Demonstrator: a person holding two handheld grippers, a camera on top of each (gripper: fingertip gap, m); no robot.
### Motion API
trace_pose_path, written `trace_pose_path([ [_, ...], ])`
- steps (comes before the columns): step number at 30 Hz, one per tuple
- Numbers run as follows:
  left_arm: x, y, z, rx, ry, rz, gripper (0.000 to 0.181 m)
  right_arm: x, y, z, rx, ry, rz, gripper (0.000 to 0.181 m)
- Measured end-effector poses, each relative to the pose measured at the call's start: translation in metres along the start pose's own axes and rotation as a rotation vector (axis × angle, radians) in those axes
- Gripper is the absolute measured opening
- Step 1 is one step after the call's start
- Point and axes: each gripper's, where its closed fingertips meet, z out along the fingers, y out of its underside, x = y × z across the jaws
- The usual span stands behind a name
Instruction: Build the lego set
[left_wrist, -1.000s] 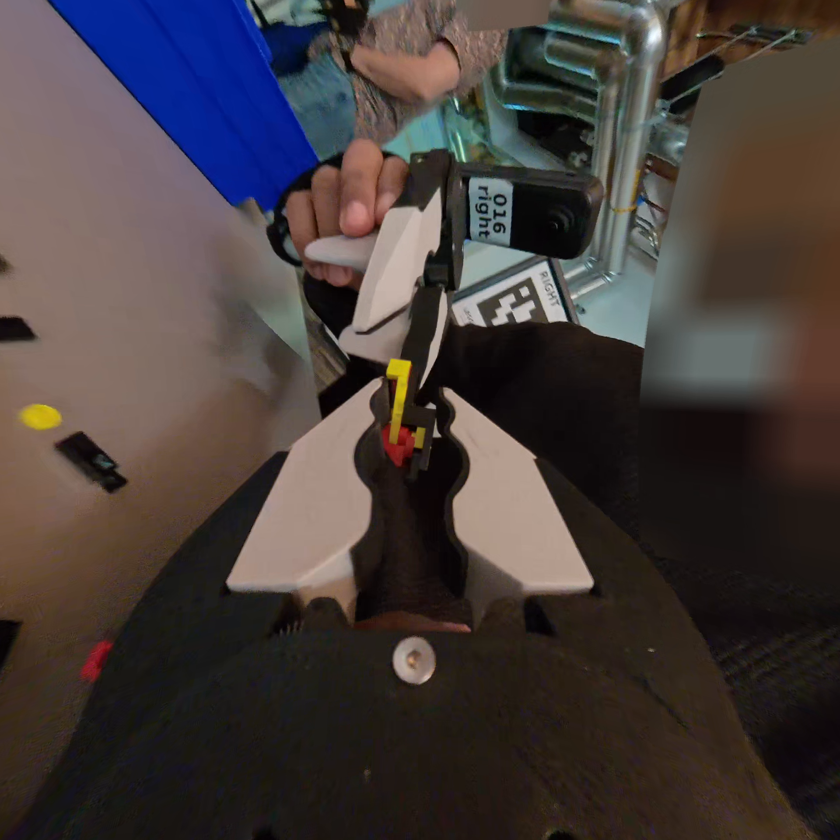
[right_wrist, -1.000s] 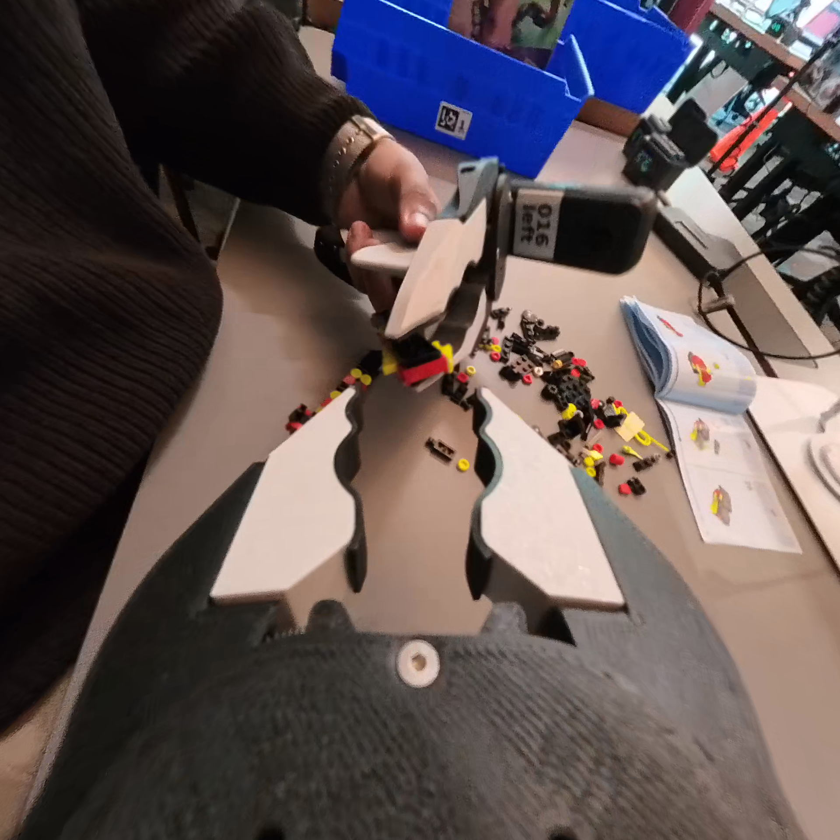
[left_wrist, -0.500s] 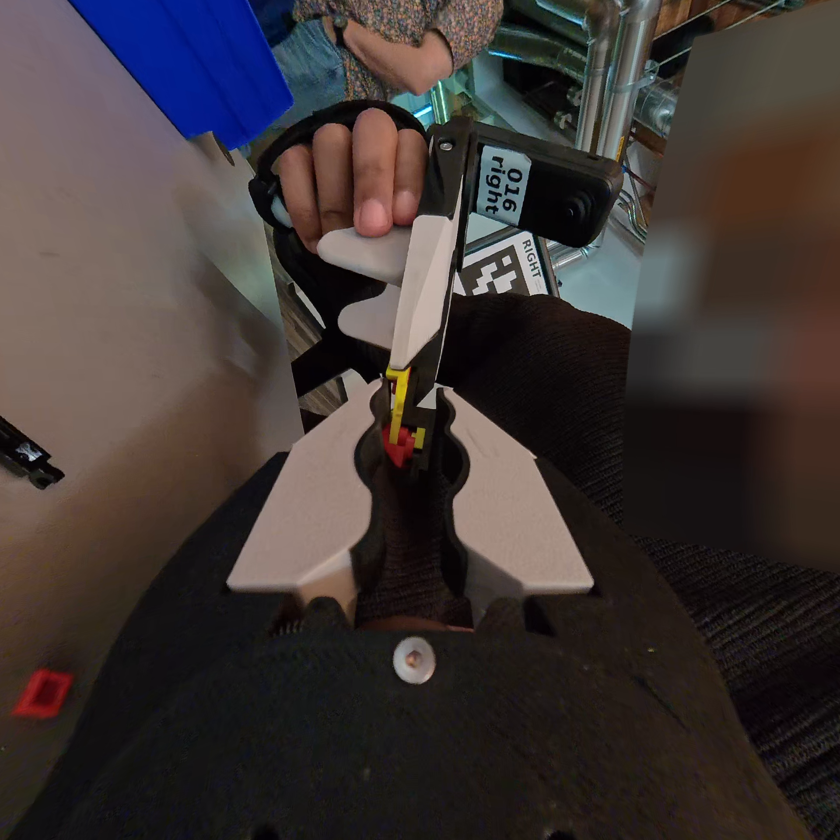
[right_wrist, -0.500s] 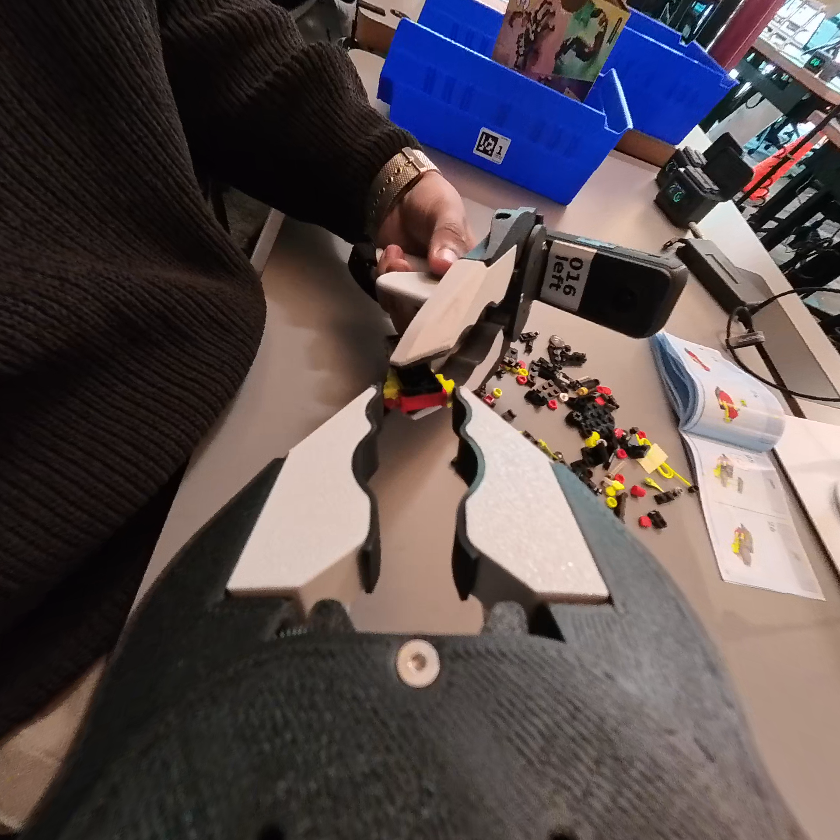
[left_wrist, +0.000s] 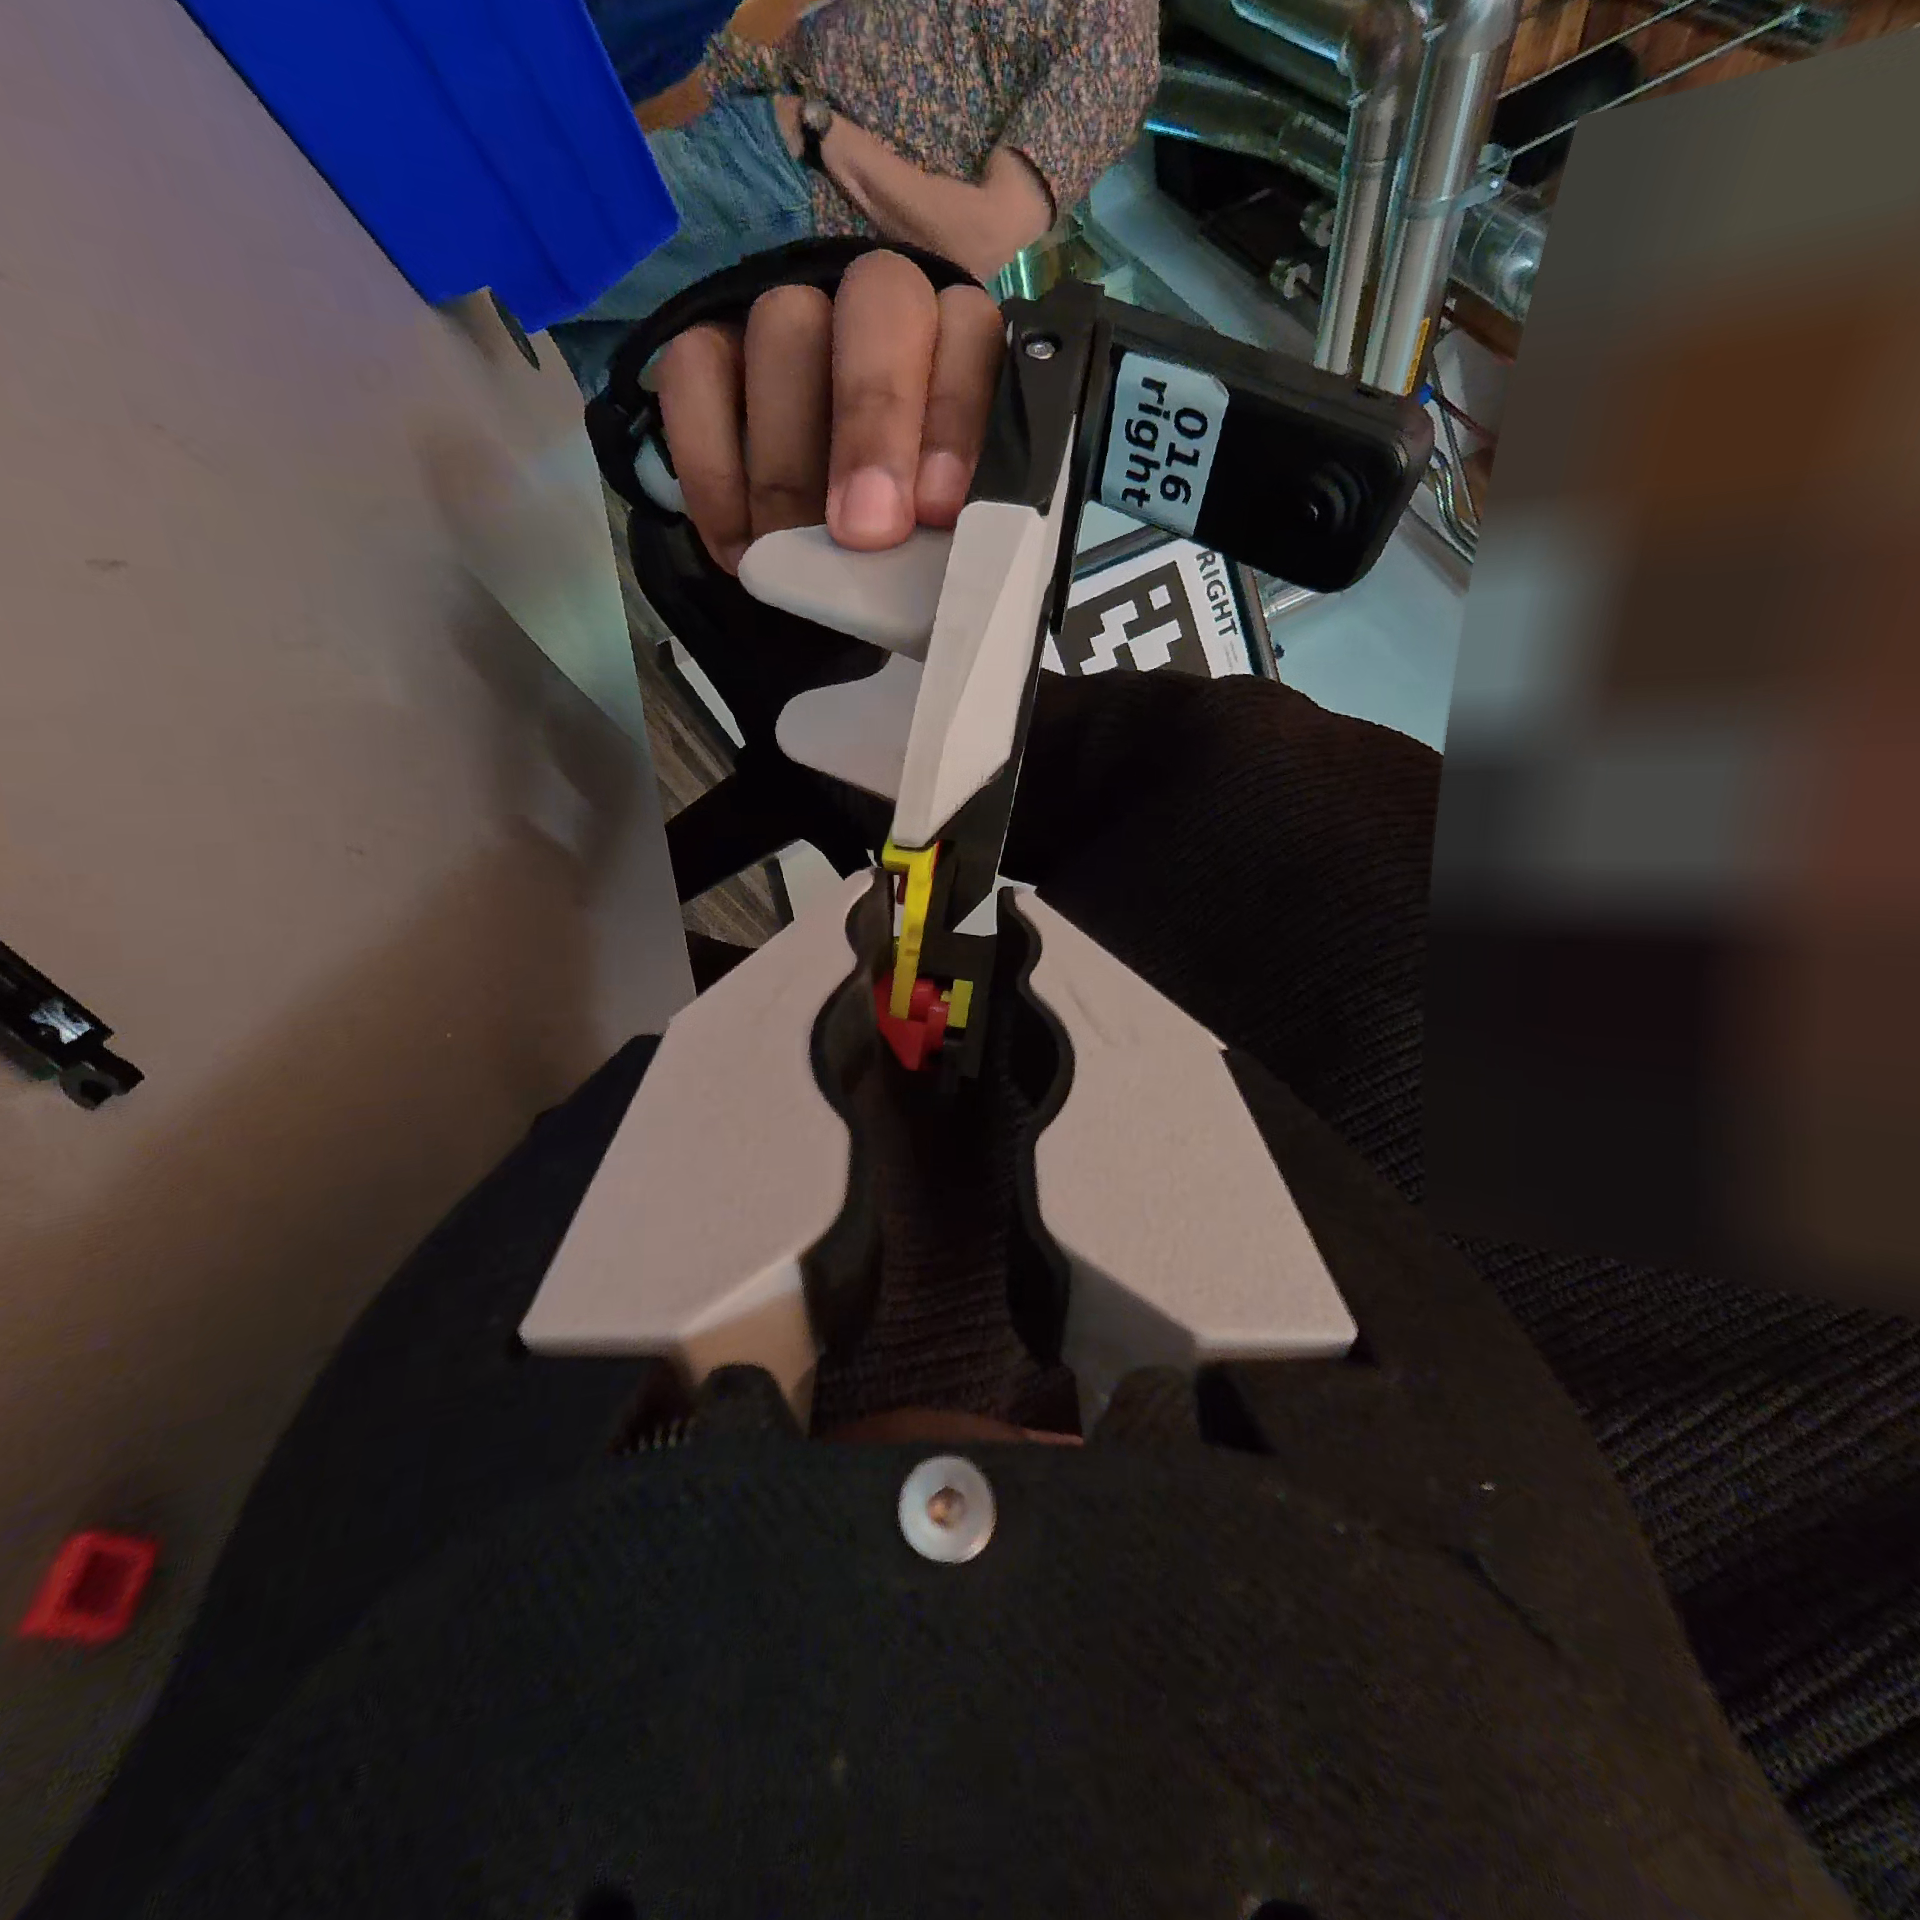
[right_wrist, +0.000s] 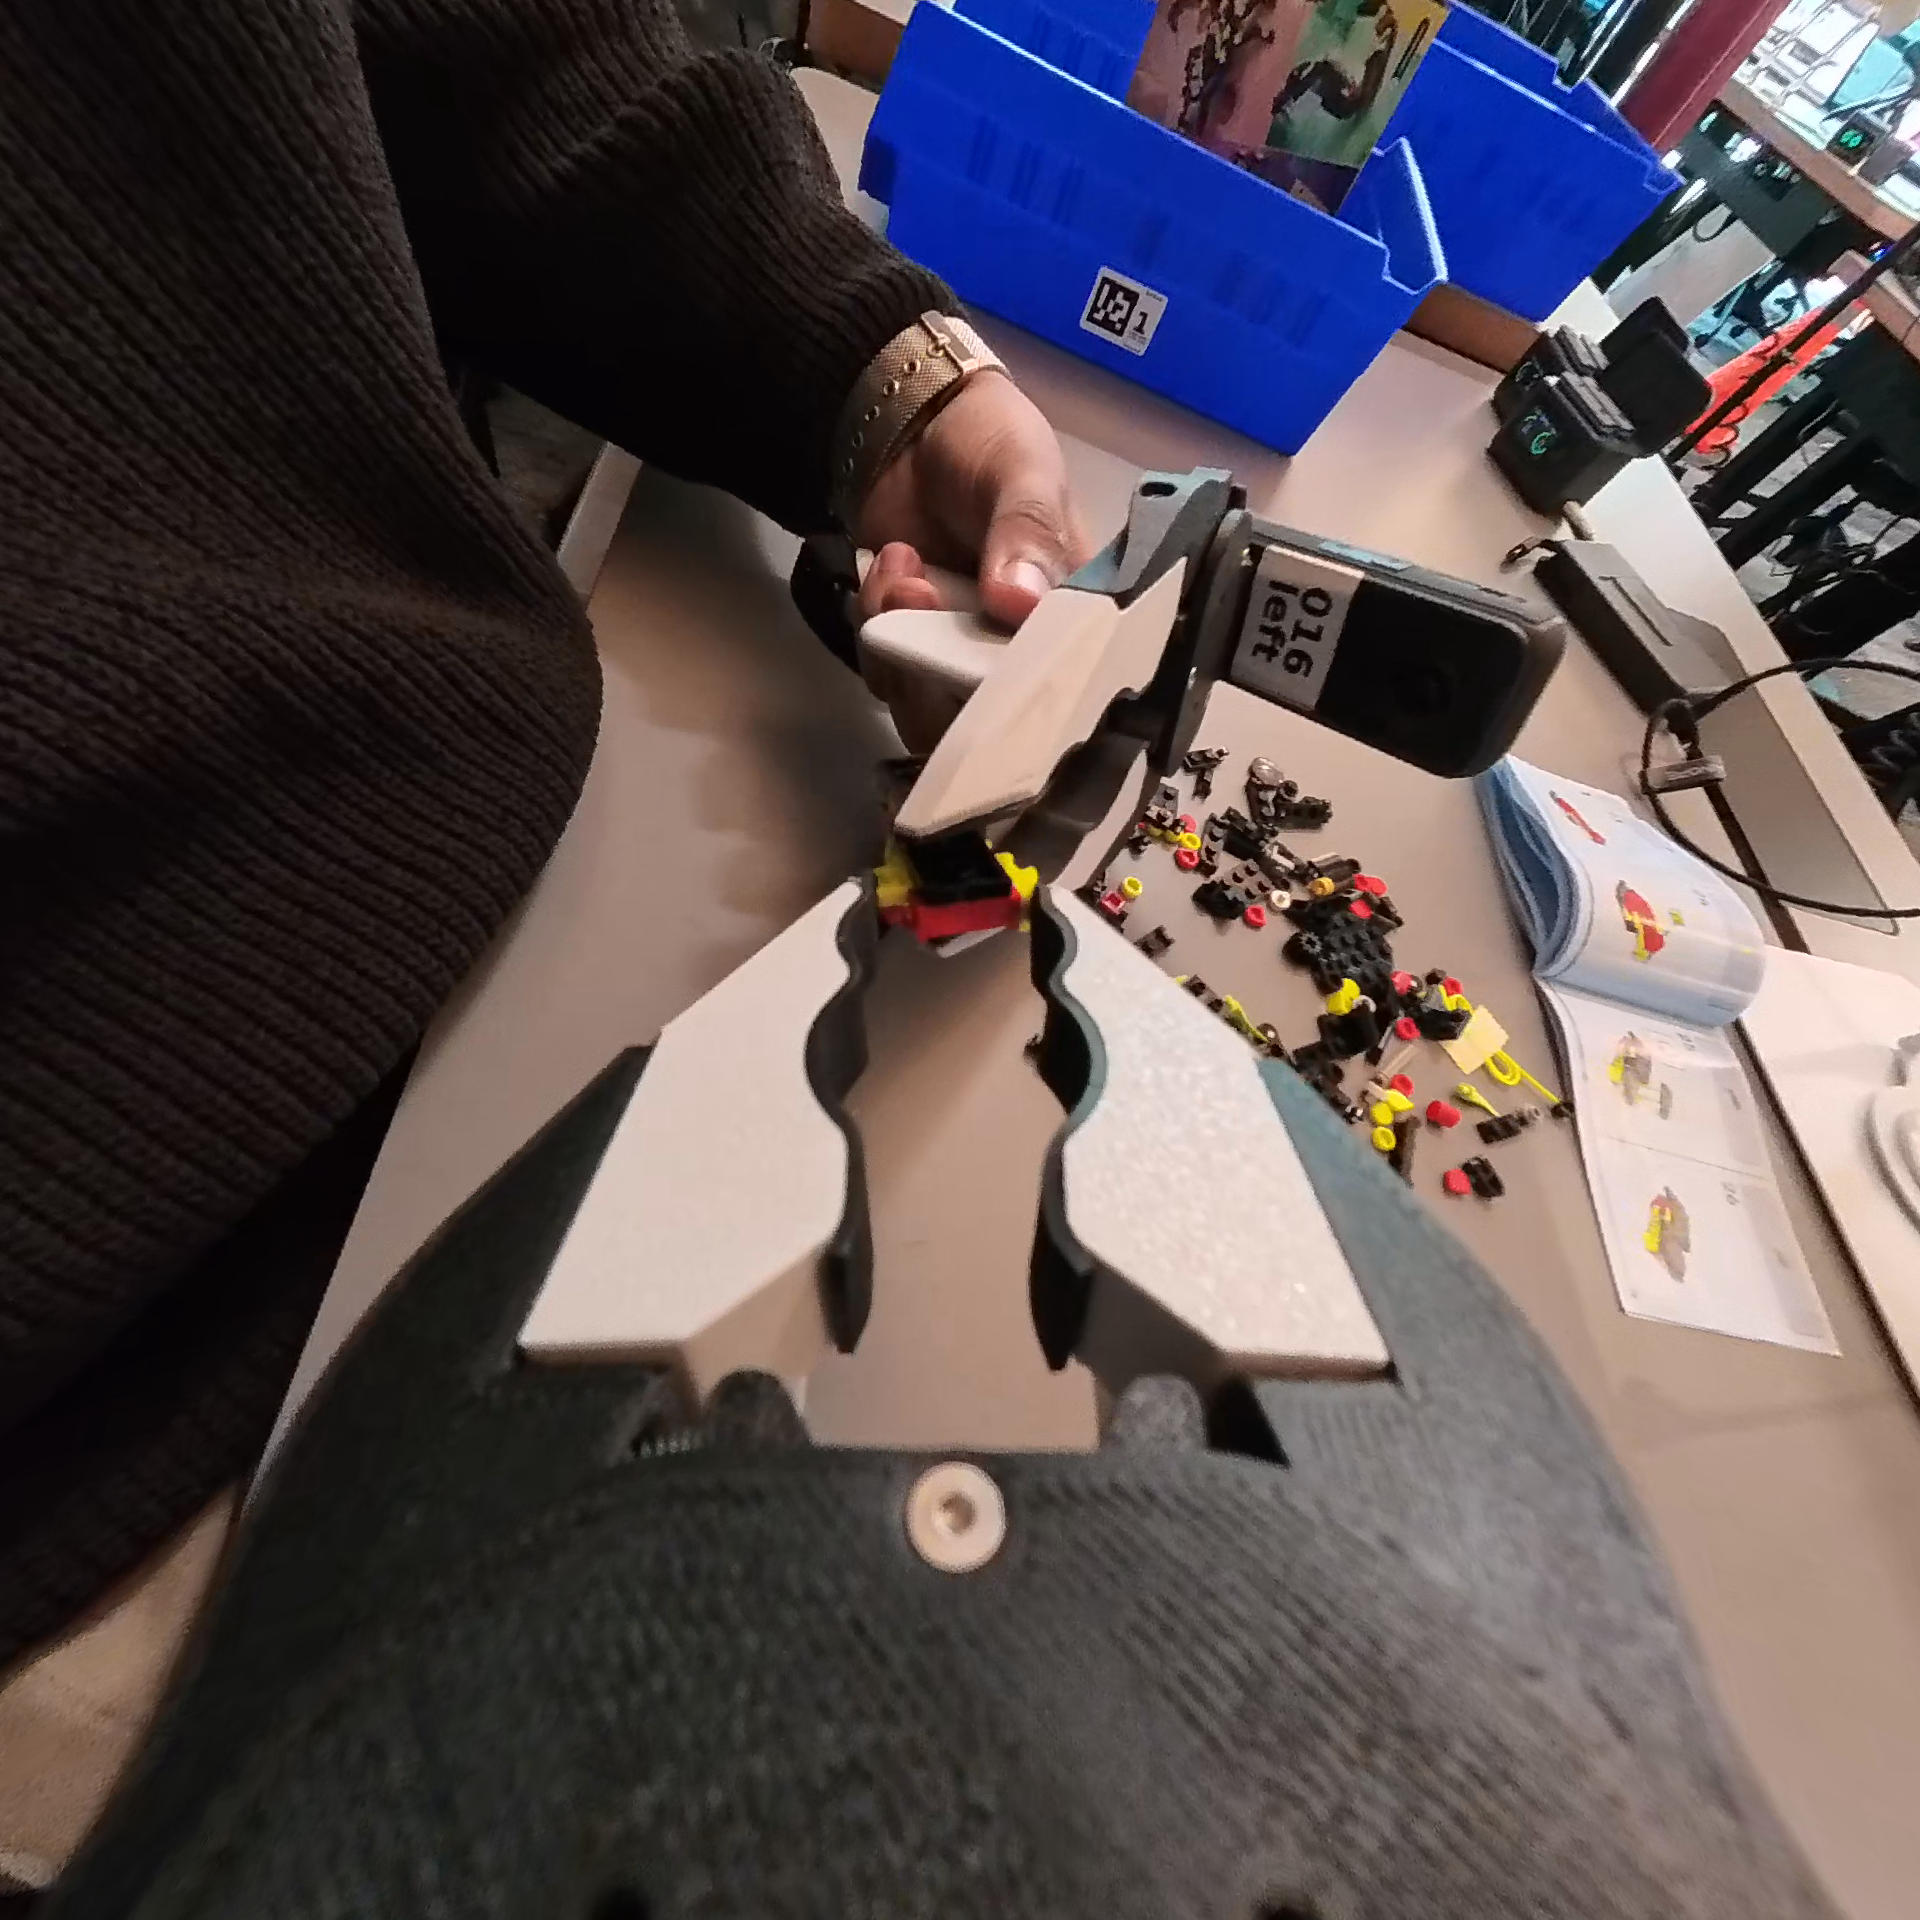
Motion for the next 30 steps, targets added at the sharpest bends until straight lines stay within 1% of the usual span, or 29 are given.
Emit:
trace_pose_path([
  [4,0.003,0.0,0.0,0.001,0.02,-0.004,0.016,0.0,-0.004,-0.001,0.042,-0.012,0.043,0.028],
  [6,0.001,0.006,0.004,-0.029,0.012,-0.009,0.016,-0.003,-0.006,0.0,0.056,-0.036,0.059,0.035],
  [8,0.002,0.007,0.006,-0.037,0.017,-0.011,0.015,-0.009,-0.006,0.001,0.054,-0.074,0.069,0.03],
  [13,0.005,0.008,0.005,-0.041,0.036,-0.015,0.016,-0.008,-0.008,0.0,0.067,-0.075,0.072,0.032],
  [17,0.005,0.008,0.006,-0.045,0.041,-0.018,0.016,-0.01,-0.009,-0.001,0.071,-0.088,0.073,0.03],
  [23,0.007,0.009,0.008,-0.049,0.056,-0.018,0.015,-0.011,-0.004,0.0,0.057,-0.111,0.092,0.03],
  [30,0.007,0.007,0.007,-0.037,0.057,-0.025,0.015,-0.009,-0.004,0.0,0.054,-0.09,0.07,0.03],
])
